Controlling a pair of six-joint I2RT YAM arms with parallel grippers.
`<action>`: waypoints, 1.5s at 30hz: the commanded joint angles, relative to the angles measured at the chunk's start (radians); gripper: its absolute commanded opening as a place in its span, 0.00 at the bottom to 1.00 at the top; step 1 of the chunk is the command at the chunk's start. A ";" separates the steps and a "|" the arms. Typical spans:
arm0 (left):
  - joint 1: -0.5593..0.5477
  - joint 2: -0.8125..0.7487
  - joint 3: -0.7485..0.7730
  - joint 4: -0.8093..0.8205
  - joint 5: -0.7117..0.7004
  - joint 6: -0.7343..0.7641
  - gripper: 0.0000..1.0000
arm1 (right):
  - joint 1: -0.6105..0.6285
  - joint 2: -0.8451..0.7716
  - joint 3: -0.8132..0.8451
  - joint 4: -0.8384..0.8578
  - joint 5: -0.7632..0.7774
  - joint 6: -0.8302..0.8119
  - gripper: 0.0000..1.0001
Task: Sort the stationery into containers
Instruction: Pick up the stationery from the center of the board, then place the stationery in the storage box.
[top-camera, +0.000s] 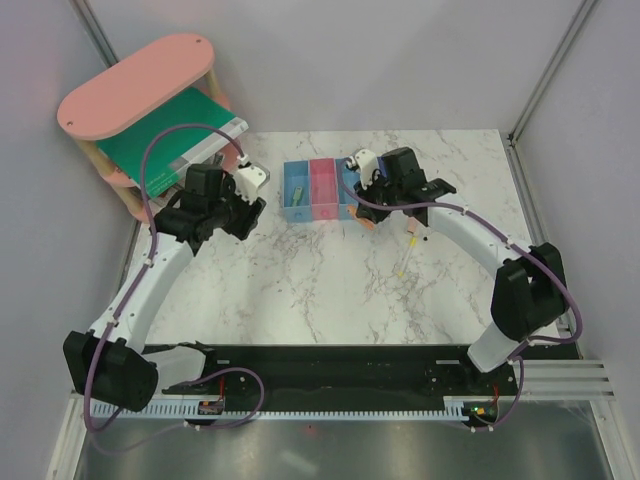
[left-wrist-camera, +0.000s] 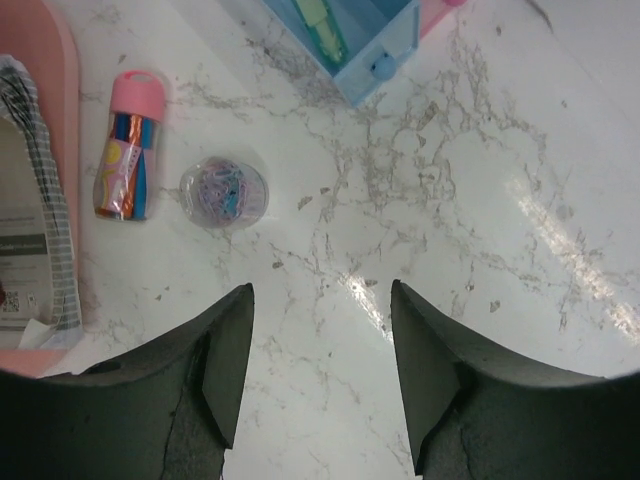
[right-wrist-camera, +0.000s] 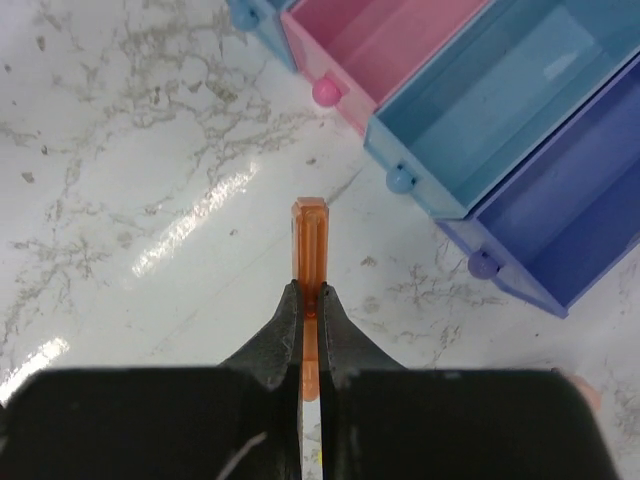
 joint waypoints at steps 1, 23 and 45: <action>0.005 -0.052 -0.090 -0.012 -0.048 0.109 0.64 | 0.004 0.061 0.140 0.077 -0.009 0.054 0.00; 0.005 -0.178 -0.210 -0.159 -0.028 0.210 0.61 | 0.074 0.626 0.705 0.324 -0.050 0.220 0.00; 0.005 -0.098 -0.184 -0.162 -0.016 0.247 0.66 | 0.094 0.754 0.700 0.358 0.003 0.183 0.22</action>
